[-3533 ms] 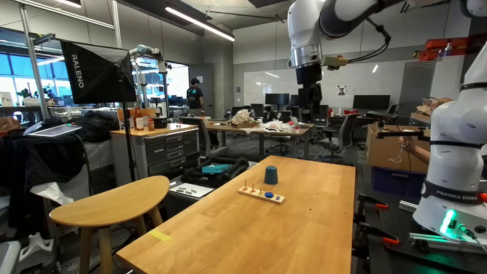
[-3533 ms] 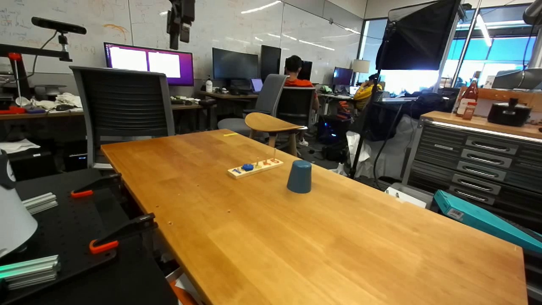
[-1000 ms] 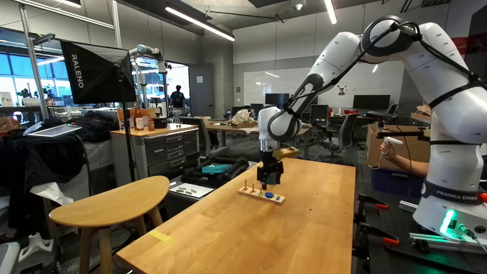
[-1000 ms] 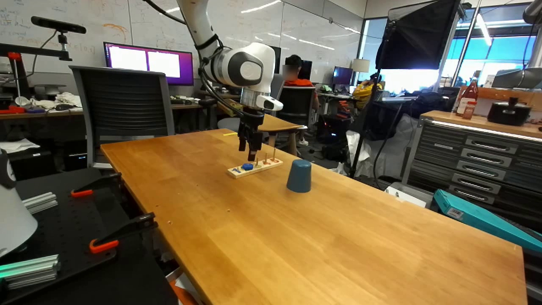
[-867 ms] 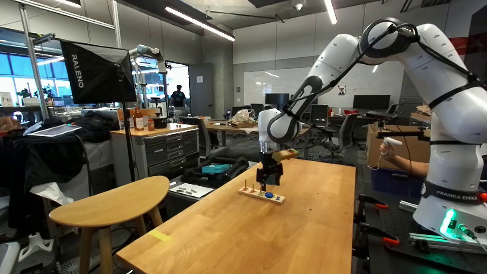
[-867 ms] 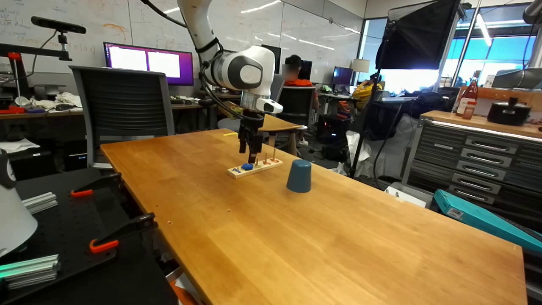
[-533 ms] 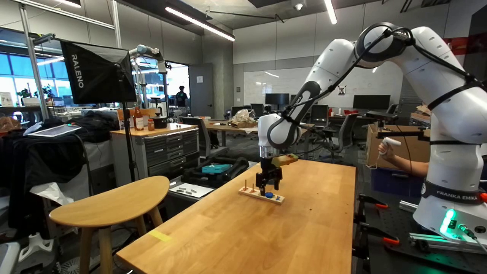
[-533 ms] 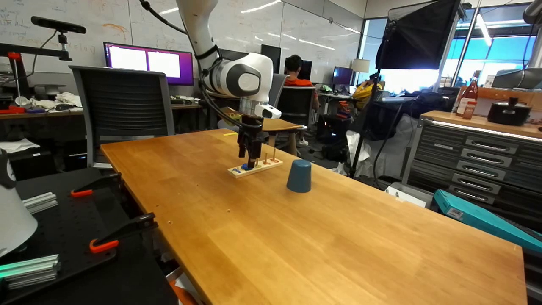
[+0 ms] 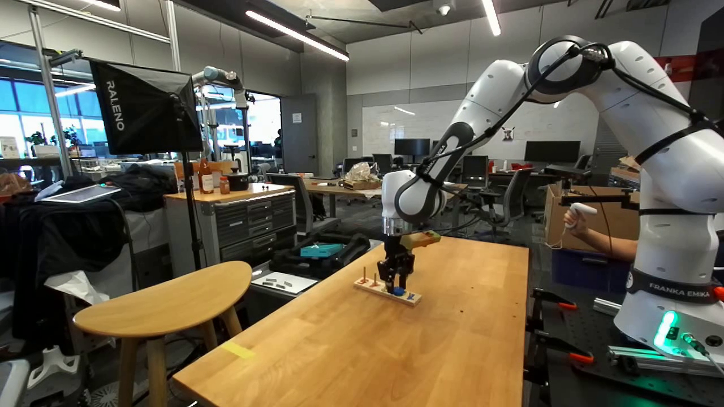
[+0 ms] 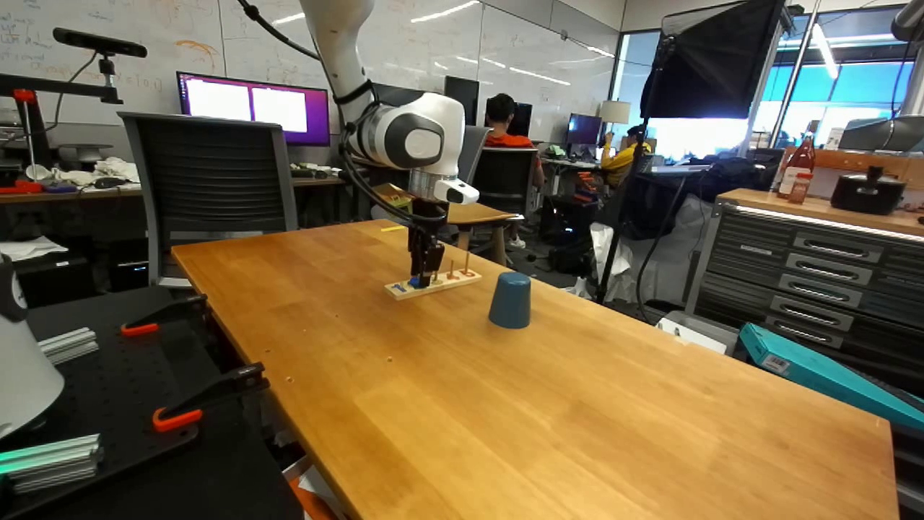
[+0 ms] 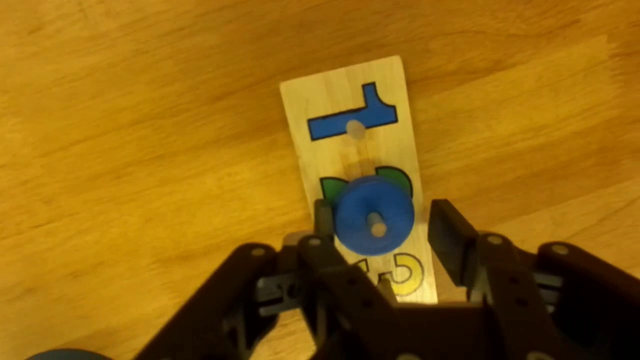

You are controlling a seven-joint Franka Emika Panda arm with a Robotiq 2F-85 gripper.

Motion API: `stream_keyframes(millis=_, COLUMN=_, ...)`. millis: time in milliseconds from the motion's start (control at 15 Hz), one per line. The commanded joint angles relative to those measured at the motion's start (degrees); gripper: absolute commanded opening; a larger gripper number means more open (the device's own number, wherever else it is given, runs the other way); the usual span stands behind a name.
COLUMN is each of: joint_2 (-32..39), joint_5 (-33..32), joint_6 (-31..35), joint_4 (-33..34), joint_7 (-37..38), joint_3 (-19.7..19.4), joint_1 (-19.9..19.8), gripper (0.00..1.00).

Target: Remove the blue object from the wooden object and put it on the table

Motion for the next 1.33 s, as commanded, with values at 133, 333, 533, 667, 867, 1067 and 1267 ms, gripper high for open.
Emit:
stream_keyframes(millis=133, joint_2=1.3, joint_5=2.6, joint_6=-0.1, joint_4=2.8, joint_7=-1.7, joint_3=-0.4, joint_1=0.0, gripper=0.17)
stream_keyframes(millis=333, joint_2=1.2, joint_5=2.8, joint_6=-0.9, joint_4=3.5, joint_7=-1.3, joint_3=-0.9, joint_1=-0.2, gripper=0.03)
stream_keyframes(millis=533, joint_2=-0.6, joint_5=3.9, joint_6=-2.2, joint_4=3.3, joint_7=-1.6, joint_3=-0.3, joint_1=-0.5, gripper=0.08)
stream_keyframes(millis=667, joint_2=-1.5, joint_5=4.5, joint_6=-3.0, joint_4=3.6, joint_7=-1.6, joint_3=0.0, joint_1=-0.5, gripper=0.08)
stream_keyframes(millis=867, joint_2=-2.4, joint_5=4.6, joint_6=-3.9, joint_4=4.1, joint_7=-1.4, joint_3=-0.2, joint_1=-0.4, gripper=0.08)
stream_keyframes(millis=1067, joint_2=-2.2, joint_5=4.0, joint_6=-4.8, joint_4=4.7, joint_7=-1.0, joint_3=-1.0, joint_1=-0.3, gripper=0.08)
stream_keyframes(millis=1267, joint_2=-1.1, joint_5=2.9, joint_6=-5.6, joint_4=5.0, joint_7=-0.4, joint_3=-2.5, joint_1=-0.1, gripper=0.08)
